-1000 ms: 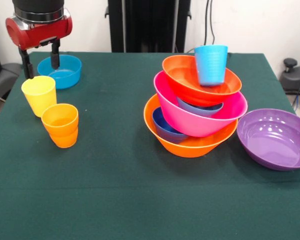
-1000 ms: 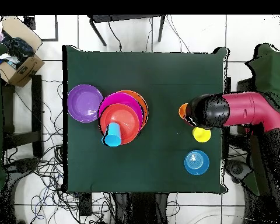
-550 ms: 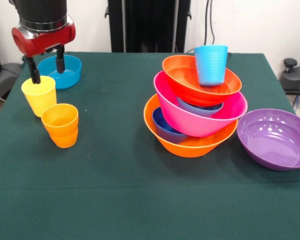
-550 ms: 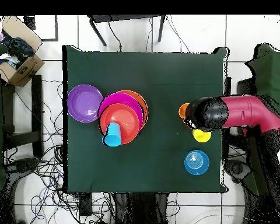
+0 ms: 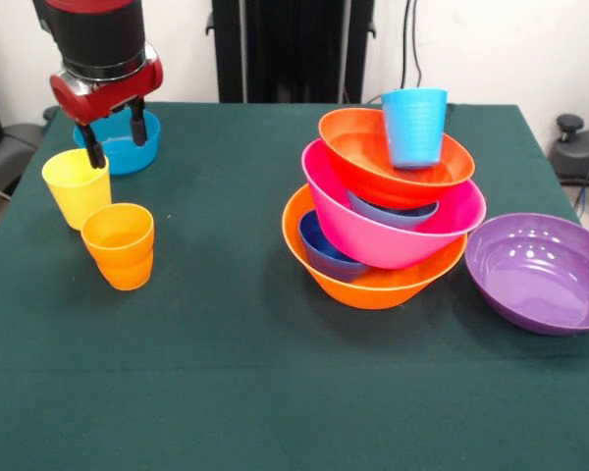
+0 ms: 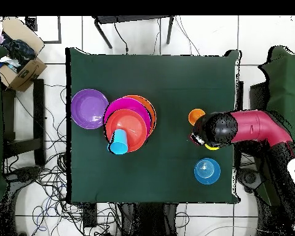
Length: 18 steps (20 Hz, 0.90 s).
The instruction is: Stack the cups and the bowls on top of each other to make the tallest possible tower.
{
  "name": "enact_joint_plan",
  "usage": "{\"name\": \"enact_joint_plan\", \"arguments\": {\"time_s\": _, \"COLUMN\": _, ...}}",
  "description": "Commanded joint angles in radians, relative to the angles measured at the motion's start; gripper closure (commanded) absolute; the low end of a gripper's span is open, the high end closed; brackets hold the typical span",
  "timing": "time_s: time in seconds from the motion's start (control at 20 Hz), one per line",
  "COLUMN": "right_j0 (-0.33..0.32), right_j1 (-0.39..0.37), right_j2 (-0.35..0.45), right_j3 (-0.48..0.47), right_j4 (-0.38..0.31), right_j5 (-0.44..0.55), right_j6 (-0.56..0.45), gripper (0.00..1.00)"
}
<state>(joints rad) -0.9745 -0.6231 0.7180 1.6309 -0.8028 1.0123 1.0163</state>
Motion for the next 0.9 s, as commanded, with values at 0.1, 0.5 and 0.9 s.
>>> {"name": "enact_joint_plan", "arguments": {"time_s": 0.1, "right_j0": -0.002, "right_j1": -0.013, "right_j2": -0.004, "right_j3": 0.068, "right_j4": -0.104, "right_j5": -0.056, "right_j6": -0.228, "gripper": 0.00}}
{"name": "enact_joint_plan", "arguments": {"time_s": 0.5, "right_j0": 0.004, "right_j1": -0.012, "right_j2": -0.007, "right_j3": 0.062, "right_j4": -0.147, "right_j5": -0.087, "right_j6": -0.202, "gripper": 0.00}}
{"name": "enact_joint_plan", "arguments": {"time_s": 0.9, "right_j0": 0.020, "right_j1": 0.015, "right_j2": -0.019, "right_j3": 0.053, "right_j4": -0.185, "right_j5": -0.117, "right_j6": -0.168, "gripper": 0.00}}
